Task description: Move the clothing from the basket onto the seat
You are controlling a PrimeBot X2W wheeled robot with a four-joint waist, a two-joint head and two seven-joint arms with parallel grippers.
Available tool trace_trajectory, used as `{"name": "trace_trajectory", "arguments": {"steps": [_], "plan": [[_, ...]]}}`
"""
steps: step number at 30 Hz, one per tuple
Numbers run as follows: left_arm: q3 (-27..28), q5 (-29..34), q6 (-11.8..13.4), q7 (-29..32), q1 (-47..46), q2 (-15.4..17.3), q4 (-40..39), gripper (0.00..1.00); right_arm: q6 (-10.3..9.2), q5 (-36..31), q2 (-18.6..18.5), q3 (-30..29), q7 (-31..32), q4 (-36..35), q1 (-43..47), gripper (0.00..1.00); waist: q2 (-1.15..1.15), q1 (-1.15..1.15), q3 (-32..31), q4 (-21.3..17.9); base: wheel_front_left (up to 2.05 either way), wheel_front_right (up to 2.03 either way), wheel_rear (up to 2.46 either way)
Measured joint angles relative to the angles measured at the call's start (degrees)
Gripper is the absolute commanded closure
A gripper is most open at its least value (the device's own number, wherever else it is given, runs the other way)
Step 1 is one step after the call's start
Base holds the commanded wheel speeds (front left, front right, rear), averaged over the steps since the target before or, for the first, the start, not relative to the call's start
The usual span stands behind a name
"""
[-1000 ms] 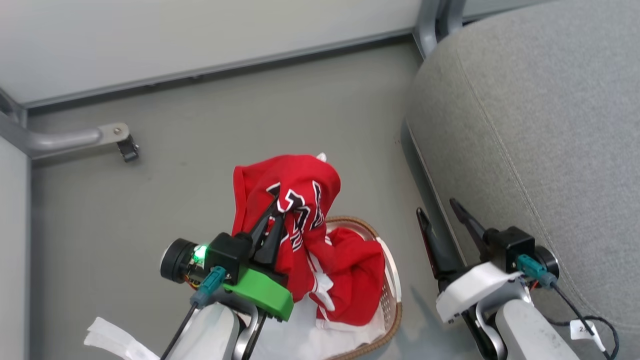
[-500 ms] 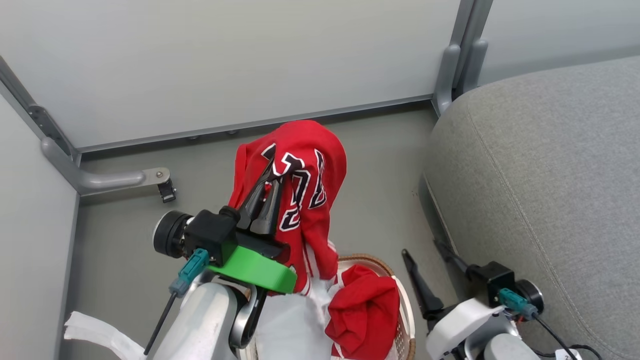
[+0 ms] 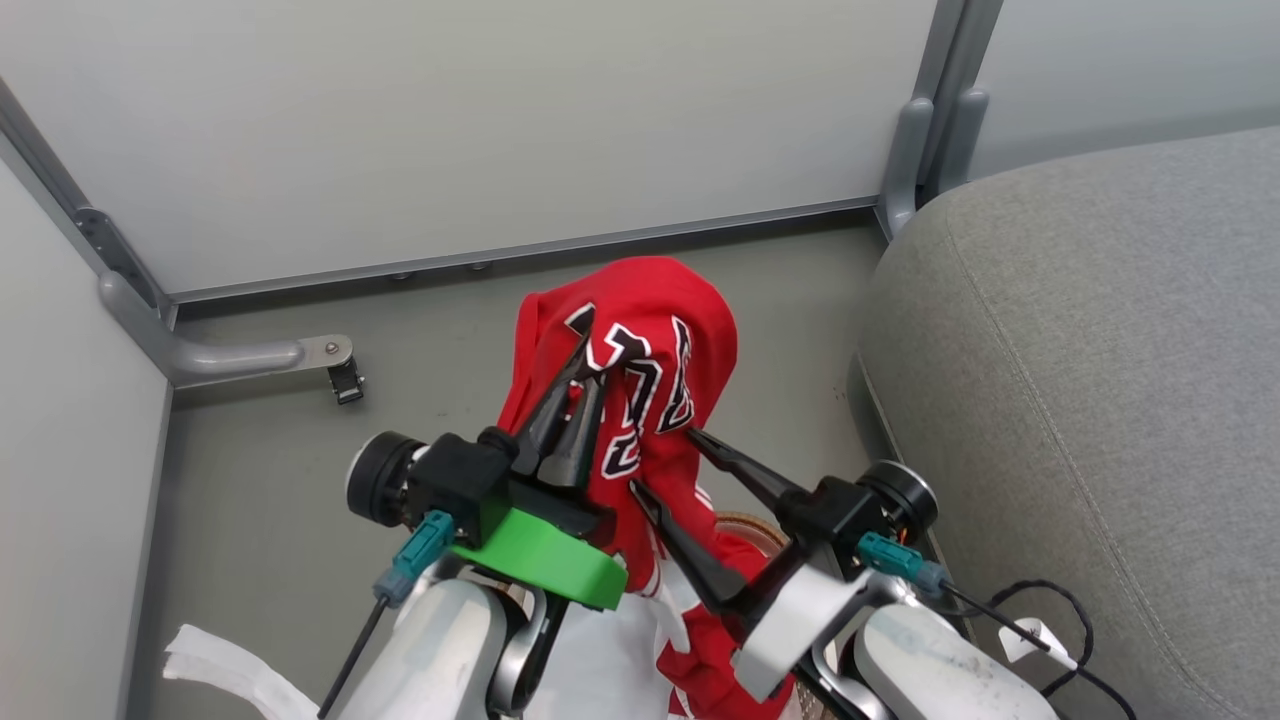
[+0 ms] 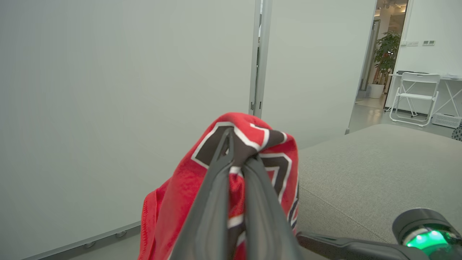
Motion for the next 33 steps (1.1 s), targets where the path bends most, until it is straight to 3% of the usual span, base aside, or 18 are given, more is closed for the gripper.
{"name": "trace_trajectory", "arguments": {"steps": [7, 13, 14, 15, 16, 24, 25, 26, 27, 33], "plan": [[-4.32, -1.71, 0.27, 0.0, 0.25, 0.0, -0.44, 1.0, 0.0, -3.79, 2.03, -1.74, 0.0, 4.91, -3.07, 0.0, 0.0, 0.0, 0.07, 1.36, 0.0, 0.0, 0.0], [-8.49, -3.61, -0.15, 0.0, 0.23, 0.0, -0.79, 1.0, 0.0, -2.88, 3.18, -0.18, 0.0, 6.41, -4.84, 0.0, 0.0, 0.0, 0.48, 2.7, 0.0, 0.0, 0.0], [-8.92, -3.65, -0.14, 0.0, 0.22, 0.02, -0.85, 1.0, 0.0, -2.47, 3.23, -0.31, 0.0, 6.72, -4.89, 0.31, 0.0, 0.0, 0.52, 2.88, 0.0, 0.0, 0.0], [-9.42, -3.94, -0.12, 0.0, 0.21, 0.01, -0.94, 1.0, 0.0, -2.24, 3.22, -0.58, 0.0, 7.0, -4.95, 0.53, 0.0, 0.0, 0.56, 3.12, 0.0, 0.0, 0.0], [-9.76, -4.16, -0.08, 0.0, 0.2, 0.0, -0.99, 1.0, 0.0, -1.74, 3.22, -0.78, 0.0, 7.21, -5.0, 1.0, 0.0, 0.0, 0.59, 3.36, 0.0, 0.0, 0.0], [-10.32, -4.3, 0.33, 0.0, 0.16, 0.0, -0.87, 1.0, 0.0, -0.35, 3.42, -3.87, 0.0, 5.65, -4.41, 1.0, 0.0, 0.0, 0.43, 4.04, 0.0, 0.0, 0.0], [-9.99, -4.05, 0.53, 0.0, 0.18, 0.01, -0.89, 0.81, 0.0, -0.57, 3.42, -4.41, 0.01, 5.67, -4.21, 1.0, 0.0, 0.0, 0.44, 3.89, 0.0, 0.0, 0.0], [-9.58, -3.98, 0.81, -0.01, 0.2, -0.01, -0.84, 0.22, 0.01, -0.75, 3.43, -5.32, 0.01, 5.64, -3.82, 1.0, 0.0, 0.0, 0.45, 3.62, 0.0, 0.0, 0.0], [-9.35, -3.94, 1.0, -0.01, 0.32, 0.02, -0.66, 0.0, 0.0, -0.8, 3.42, -6.15, 0.01, 5.34, -3.32, 1.0, 0.0, 0.0, 0.5, 3.27, 0.0, 0.0, 0.0], [-7.55, -2.83, 1.13, -0.02, 0.92, 0.0, 0.02, 0.0, 0.01, -2.59, 3.38, -9.6, 0.01, 3.53, -0.76, 1.0, 0.0, 0.0, 0.97, -0.11, 0.0, 0.0, 0.0]]}}
